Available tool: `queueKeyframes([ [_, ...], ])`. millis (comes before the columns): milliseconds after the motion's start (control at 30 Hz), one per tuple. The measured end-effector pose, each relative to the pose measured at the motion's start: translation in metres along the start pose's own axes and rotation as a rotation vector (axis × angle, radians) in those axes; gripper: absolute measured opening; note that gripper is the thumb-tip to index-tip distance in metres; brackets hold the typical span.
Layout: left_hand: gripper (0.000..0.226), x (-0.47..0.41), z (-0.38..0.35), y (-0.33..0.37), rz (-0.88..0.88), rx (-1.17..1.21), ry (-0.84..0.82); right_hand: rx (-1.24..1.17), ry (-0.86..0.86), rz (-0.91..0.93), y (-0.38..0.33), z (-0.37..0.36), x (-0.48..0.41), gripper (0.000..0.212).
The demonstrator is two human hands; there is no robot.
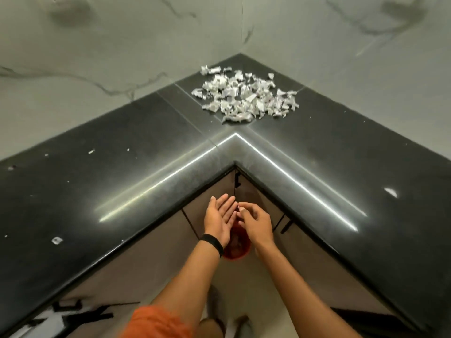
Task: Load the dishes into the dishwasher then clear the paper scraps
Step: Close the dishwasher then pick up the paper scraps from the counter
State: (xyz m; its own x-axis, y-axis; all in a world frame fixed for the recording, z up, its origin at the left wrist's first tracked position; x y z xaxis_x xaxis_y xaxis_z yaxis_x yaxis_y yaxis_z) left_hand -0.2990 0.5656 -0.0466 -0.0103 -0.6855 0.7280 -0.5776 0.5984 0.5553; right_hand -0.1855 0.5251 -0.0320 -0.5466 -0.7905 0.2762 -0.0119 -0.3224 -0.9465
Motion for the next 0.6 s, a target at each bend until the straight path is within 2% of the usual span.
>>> queueKeyframes([
  [267, 0.05, 0.007, -0.05, 0.057, -0.121, 0.019, -0.083, 0.01, -0.049, 0.194, -0.069, -0.012, -0.037, 0.017],
  [600, 0.047, -0.083, -0.103, 0.117, -0.09, 0.064, -0.079, 0.085, -0.089, 0.247, -0.106, -0.063, -0.135, 0.019],
])
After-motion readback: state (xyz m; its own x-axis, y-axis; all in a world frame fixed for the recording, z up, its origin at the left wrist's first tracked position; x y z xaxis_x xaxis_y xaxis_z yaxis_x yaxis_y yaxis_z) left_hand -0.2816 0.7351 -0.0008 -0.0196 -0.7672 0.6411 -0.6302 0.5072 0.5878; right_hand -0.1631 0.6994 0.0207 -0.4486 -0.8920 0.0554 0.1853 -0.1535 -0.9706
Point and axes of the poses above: each hand's wrist, its own x-axis away from the middle knuckle, its own z-axis out of the back of the hand, y = z × x, the point moved 7 cm from there along -x, towards the middle knuckle, and after that the axes turned 11 degrees about y, right-handed, at the moved point
